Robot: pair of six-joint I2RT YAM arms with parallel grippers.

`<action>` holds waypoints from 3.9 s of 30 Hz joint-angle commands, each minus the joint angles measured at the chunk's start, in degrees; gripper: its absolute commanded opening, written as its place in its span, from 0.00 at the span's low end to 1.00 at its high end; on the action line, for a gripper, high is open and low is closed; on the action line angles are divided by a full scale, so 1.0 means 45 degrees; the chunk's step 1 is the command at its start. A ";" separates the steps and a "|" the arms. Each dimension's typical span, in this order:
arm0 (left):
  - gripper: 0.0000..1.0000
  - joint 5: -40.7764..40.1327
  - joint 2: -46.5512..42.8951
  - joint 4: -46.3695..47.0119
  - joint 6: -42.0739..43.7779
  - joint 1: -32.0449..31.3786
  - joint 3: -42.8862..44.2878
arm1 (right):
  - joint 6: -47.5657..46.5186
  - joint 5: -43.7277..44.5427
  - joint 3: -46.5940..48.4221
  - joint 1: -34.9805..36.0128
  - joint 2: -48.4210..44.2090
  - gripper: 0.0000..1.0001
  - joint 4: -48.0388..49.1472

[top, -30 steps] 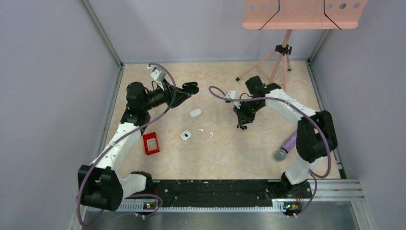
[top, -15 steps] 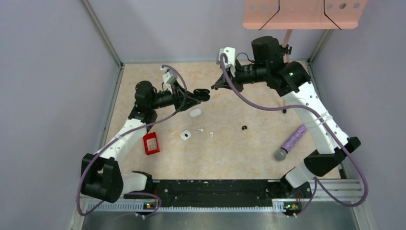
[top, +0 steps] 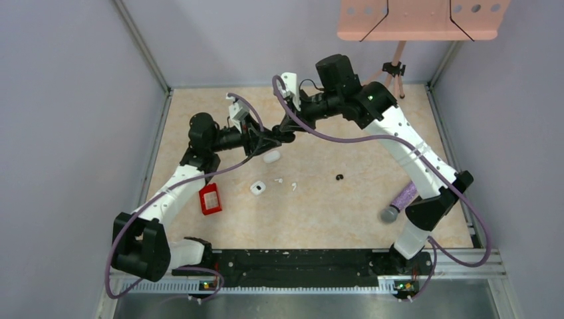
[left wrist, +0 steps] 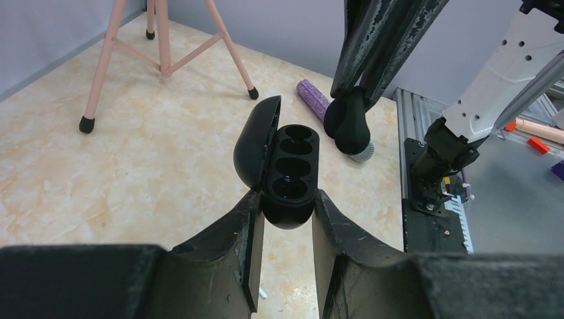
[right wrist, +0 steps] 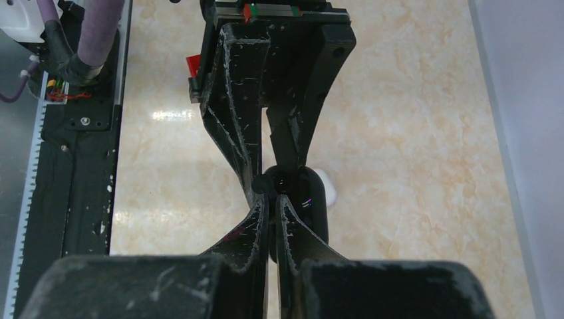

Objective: Insert the wireless bluetooth earbuds into the charging case
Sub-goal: Place the earbud in the charging case, then pick up the earbud from the center of the board.

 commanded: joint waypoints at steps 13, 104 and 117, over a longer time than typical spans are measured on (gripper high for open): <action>0.00 0.0562 -0.0572 0.0850 0.0510 -0.0182 0.0340 | 0.0085 0.0151 0.0243 0.0231 0.0324 0.00 -0.0004; 0.00 -0.1561 -0.2515 -0.0539 0.0139 0.1329 -0.1018 | 0.7882 0.8814 -1.0851 -0.3061 0.1338 0.48 0.4028; 0.00 -0.1582 -0.2507 -0.0545 0.0139 0.1431 -0.1088 | 0.5660 0.5751 -1.1207 -0.3162 0.0810 0.24 0.4147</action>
